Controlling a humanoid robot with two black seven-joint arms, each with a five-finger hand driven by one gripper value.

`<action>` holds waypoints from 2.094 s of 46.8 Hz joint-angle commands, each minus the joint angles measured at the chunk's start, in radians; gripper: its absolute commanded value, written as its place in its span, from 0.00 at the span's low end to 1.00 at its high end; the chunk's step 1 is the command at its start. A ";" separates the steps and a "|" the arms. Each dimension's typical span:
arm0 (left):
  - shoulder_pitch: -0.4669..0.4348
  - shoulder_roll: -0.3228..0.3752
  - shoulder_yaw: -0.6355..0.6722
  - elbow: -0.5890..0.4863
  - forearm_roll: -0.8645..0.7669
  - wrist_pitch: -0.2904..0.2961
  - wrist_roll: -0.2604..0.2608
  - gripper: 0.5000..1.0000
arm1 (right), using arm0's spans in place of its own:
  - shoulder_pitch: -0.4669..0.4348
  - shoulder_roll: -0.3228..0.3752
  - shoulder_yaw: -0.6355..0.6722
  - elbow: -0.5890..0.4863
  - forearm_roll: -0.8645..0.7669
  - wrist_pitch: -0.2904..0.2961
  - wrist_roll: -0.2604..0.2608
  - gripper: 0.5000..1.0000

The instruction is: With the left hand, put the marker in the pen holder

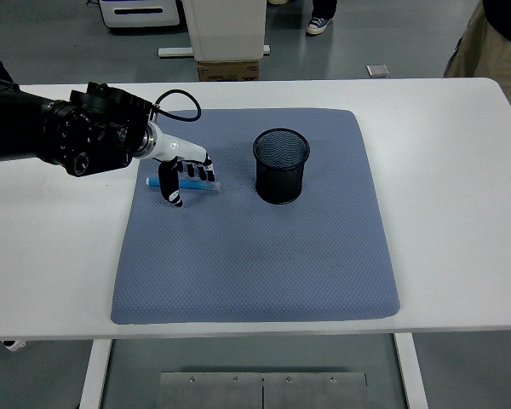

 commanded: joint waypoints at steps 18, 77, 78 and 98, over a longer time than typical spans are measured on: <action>0.000 -0.009 -0.004 0.000 0.000 0.002 0.014 0.37 | 0.000 0.000 0.000 0.000 0.000 0.000 0.000 1.00; 0.028 -0.015 -0.004 -0.002 0.072 0.073 0.014 0.09 | 0.000 0.000 0.000 0.000 0.000 0.000 0.000 1.00; 0.028 -0.014 -0.004 -0.002 0.071 0.073 0.014 0.08 | 0.000 0.000 0.000 0.000 0.000 0.000 0.000 1.00; 0.026 -0.014 -0.004 -0.002 0.071 0.070 0.014 0.00 | 0.000 0.000 0.000 0.000 0.000 0.000 0.000 1.00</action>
